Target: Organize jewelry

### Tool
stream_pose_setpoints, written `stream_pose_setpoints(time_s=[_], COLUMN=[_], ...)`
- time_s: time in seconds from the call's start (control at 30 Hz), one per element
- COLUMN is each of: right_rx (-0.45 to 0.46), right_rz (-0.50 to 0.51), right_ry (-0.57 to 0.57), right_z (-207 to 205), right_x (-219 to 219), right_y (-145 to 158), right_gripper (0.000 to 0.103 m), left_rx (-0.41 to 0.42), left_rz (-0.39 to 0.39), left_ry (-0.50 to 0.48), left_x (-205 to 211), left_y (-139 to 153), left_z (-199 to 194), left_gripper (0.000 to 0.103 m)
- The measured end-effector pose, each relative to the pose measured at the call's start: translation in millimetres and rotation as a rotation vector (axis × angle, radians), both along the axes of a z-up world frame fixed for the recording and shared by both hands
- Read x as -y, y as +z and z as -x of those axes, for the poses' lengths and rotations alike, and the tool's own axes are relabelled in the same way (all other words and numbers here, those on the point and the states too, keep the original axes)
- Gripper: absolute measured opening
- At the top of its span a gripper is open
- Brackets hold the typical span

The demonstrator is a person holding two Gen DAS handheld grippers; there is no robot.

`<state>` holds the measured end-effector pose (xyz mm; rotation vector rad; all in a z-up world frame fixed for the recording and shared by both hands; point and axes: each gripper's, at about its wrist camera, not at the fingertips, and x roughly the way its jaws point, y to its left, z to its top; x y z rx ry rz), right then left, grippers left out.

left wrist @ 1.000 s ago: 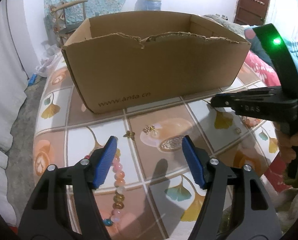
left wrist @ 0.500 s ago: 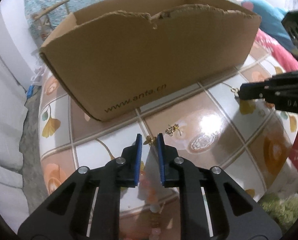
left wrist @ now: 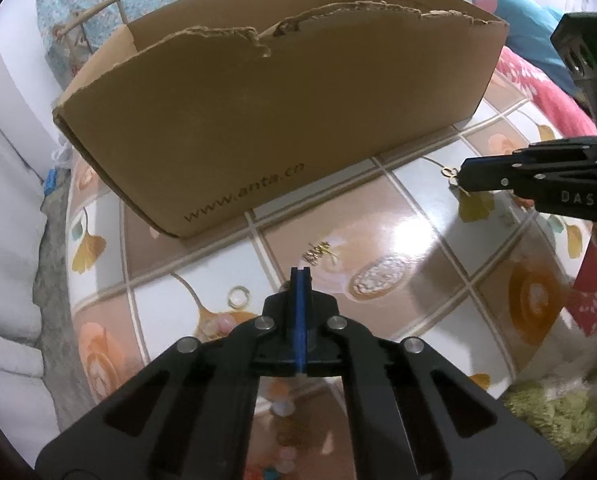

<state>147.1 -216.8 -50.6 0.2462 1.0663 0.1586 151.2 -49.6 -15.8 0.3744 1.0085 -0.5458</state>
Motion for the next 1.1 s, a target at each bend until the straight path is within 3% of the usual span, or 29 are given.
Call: stream_pose_setpoints(time_s=[0.53, 0.6, 0.67, 1.1], right_rx=[-0.007, -0.004, 0.000, 0.001], right_rz=[-0.024, -0.015, -0.017, -0.012], right_ry=[0.013, 0.010, 0.010, 0.003], right_z=[0.8, 0.7, 1.0, -1.6], right_x=[0.8, 0.4, -0.1, -2.1], right_y=[5.6, 6.6, 7.6, 6.0], right_gripper=[0.010, 0.018, 0.028, 0.028], left_rx=[-0.035, -0.045, -0.053, -0.049], left_rz=[0.052, 0.067, 0.080, 0.056], left_ry=[0.063, 0.069, 0.079, 0.069], left_x=[-16.9, -18.4, -21.0, -16.6], left_y=[3.8, 5.1, 5.7, 2.6], left_z=[14.9, 12.6, 10.7, -3.5], left_gripper=[0.000, 0.002, 0.013, 0.015])
